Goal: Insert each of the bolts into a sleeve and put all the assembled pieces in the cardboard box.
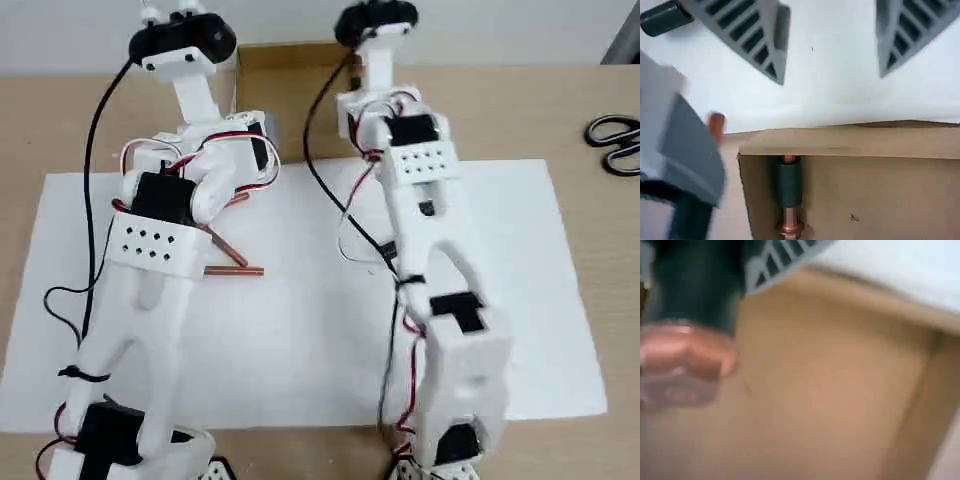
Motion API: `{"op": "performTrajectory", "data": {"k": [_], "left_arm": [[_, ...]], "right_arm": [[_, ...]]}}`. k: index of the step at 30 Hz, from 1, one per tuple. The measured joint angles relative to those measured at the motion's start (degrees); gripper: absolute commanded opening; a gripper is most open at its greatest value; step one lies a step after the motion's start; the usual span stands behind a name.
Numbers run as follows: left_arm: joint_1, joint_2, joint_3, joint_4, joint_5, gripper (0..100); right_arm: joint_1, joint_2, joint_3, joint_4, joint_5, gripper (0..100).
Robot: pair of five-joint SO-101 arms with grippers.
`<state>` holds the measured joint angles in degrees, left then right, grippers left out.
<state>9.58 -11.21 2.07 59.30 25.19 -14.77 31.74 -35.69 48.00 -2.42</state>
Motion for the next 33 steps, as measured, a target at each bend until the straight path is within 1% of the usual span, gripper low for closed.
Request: {"op": "performTrajectory", "data": {"k": [6,10,16,22,24,28,30,33], "left_arm": [[0.0,0.0,0.0,1.1,0.0,11],[0.0,0.0,0.0,1.9,0.0,11],[0.0,0.0,0.0,3.3,0.0,11],[0.0,0.0,0.0,5.9,0.0,11],[0.0,0.0,0.0,6.0,0.0,11],[0.0,0.0,-1.3,6.5,0.0,11],[0.0,0.0,-2.9,7.6,0.0,11],[0.0,0.0,-3.6,7.9,0.0,11]], "right_arm": [[-0.1,15.3,-17.4,-3.1,0.0,0.4],[-0.3,24.8,-26.0,-6.4,0.0,0.5],[-1.1,35.4,-35.3,-7.8,0.0,0.8],[-2.3,41.1,-40.9,-7.8,0.0,0.9],[-2.4,42.1,-41.4,-7.6,0.0,4.1],[-2.8,42.5,-41.4,-3.6,0.0,19.7],[-2.9,42.5,-41.6,-1.9,0.0,25.8],[-2.6,42.4,-42.4,-1.0,0.0,27.4]]}}
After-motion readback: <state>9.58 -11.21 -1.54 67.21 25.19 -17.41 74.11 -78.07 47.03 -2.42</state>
